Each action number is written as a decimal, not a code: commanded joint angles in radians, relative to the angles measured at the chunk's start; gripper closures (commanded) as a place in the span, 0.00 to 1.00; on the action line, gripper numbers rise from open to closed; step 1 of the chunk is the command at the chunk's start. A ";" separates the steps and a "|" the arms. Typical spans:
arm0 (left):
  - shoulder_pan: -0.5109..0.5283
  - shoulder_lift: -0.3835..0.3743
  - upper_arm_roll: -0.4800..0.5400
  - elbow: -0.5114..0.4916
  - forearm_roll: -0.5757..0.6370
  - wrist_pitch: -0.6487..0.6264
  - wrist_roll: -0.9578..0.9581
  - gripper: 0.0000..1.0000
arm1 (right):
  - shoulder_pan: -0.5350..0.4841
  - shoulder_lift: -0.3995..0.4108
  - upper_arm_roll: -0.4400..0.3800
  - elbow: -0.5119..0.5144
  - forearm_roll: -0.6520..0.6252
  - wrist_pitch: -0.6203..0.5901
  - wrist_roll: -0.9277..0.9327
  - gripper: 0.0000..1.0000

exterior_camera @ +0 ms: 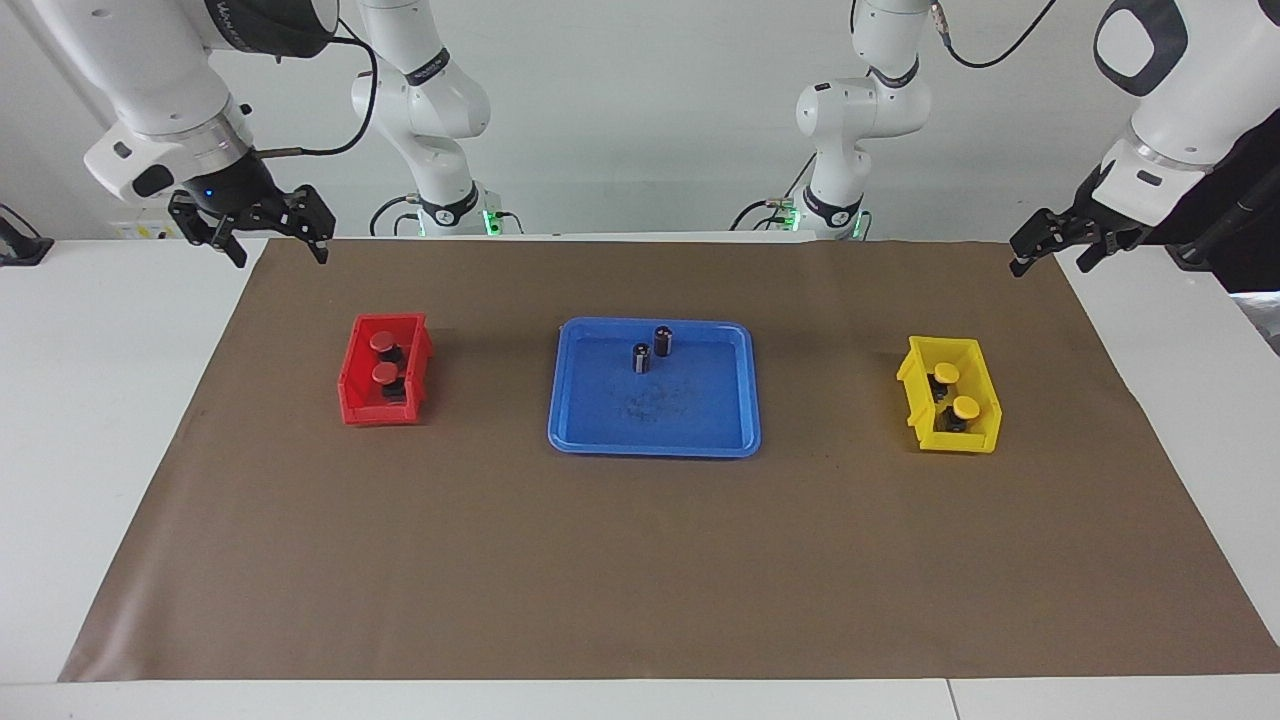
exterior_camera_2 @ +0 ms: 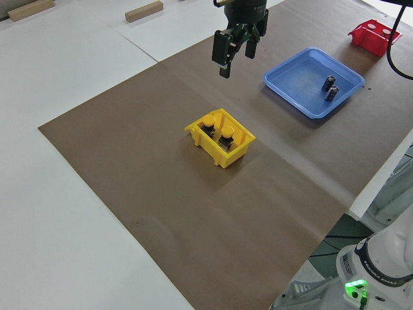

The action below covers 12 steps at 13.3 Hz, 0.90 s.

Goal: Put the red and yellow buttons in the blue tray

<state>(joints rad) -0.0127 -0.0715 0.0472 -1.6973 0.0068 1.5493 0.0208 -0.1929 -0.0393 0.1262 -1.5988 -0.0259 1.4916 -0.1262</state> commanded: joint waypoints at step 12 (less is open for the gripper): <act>-0.007 -0.028 -0.026 -0.009 -0.004 0.000 0.008 0.00 | -0.011 -0.010 0.010 -0.051 0.004 0.057 0.005 0.00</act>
<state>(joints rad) -0.0192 -0.0820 0.0198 -1.6949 0.0068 1.5388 0.0163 -0.1927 -0.0392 0.1262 -1.6028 -0.0253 1.4998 -0.1262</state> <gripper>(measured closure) 0.000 0.000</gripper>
